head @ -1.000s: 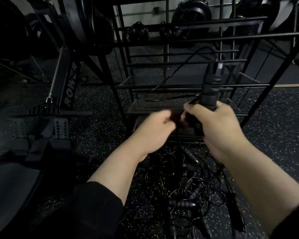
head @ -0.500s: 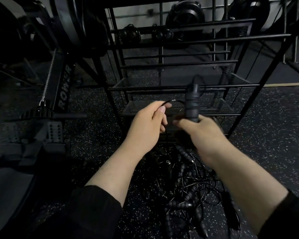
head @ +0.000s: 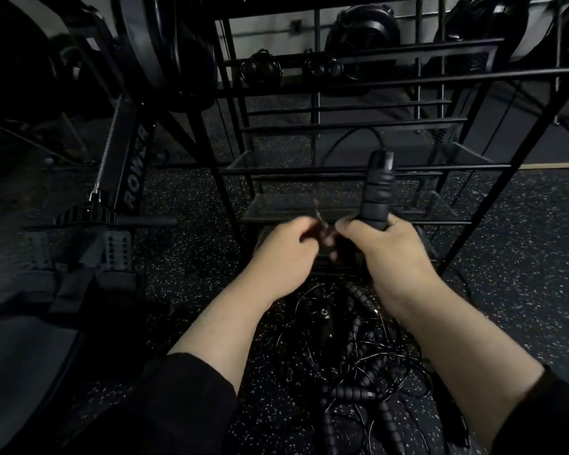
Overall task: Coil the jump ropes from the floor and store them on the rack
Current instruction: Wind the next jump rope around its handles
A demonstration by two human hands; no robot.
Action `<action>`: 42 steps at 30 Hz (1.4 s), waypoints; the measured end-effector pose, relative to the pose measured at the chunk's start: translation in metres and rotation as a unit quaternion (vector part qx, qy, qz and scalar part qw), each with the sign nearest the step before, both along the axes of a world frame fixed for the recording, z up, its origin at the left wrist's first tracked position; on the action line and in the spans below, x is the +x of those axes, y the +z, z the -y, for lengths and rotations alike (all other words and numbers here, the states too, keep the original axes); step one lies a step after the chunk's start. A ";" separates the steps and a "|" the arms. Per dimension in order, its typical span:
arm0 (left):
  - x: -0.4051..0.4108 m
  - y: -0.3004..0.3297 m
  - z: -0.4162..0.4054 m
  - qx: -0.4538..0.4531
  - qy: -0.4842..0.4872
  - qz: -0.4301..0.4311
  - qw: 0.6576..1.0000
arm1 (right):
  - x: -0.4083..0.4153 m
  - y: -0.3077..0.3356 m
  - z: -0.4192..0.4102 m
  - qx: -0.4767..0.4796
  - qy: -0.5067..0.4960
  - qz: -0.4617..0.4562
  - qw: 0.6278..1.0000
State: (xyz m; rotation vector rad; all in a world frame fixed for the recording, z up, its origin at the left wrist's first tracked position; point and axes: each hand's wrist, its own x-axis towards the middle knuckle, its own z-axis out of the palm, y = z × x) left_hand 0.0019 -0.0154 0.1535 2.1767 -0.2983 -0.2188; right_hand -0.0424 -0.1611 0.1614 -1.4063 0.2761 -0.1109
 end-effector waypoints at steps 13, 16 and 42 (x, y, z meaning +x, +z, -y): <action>-0.013 -0.062 0.025 0.068 -0.120 -0.114 0.984 | 0.002 0.041 0.020 0.228 0.007 0.027 0.973; -0.013 -0.073 0.028 0.089 -0.123 -0.119 0.981 | 0.001 0.049 0.025 0.265 0.004 0.027 0.964; -0.030 -0.031 0.017 -0.334 0.220 -0.331 0.855 | -0.023 -0.006 -0.003 -0.189 0.121 -0.182 0.957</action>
